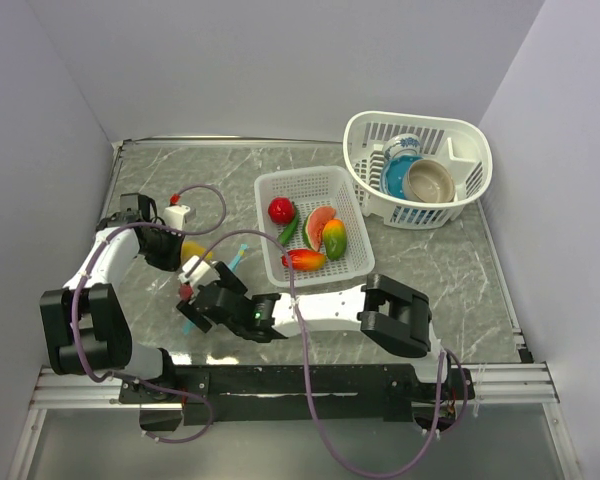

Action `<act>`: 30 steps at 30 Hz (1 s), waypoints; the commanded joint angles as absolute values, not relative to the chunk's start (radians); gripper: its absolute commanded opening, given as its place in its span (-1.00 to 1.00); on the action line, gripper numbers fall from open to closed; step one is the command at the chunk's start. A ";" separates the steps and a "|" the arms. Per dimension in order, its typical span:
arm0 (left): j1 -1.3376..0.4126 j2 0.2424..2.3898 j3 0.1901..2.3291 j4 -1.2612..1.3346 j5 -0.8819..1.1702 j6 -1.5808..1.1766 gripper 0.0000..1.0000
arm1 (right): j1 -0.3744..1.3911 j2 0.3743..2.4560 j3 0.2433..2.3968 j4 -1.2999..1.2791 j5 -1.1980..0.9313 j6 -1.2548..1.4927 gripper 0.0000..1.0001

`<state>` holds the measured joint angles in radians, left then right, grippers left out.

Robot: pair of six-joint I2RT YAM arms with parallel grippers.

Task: Open the zip-top bag and remove the fake food

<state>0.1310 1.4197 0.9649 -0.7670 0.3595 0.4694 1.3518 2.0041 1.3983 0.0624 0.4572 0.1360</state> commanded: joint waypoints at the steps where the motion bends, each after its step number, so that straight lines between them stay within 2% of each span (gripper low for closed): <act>1: 0.127 1.413 0.960 -0.769 0.361 0.485 -0.98 | 1.355 2.040 1.457 0.041 0.552 0.115 0.84; 6: 0.126 1.417 0.963 -0.776 0.365 0.485 -0.99 | 1.364 2.045 1.457 0.021 0.584 0.114 0.82; 17: 0.126 1.410 0.971 -0.790 0.348 0.492 -0.98 | 1.339 2.054 1.453 0.066 0.417 0.126 0.82; 24: 0.127 1.451 0.934 -0.726 0.311 0.502 -0.98 | 1.339 1.896 1.246 0.193 0.377 0.127 0.76; 30: 0.104 1.499 0.894 -0.649 0.284 0.476 -0.98 | 1.339 1.876 1.212 0.207 0.382 0.120 0.75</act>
<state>0.1223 1.4738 0.9234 -0.7063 0.3119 0.4847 1.3437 1.9461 1.2167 0.1287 0.3828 0.1215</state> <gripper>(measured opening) 0.015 0.878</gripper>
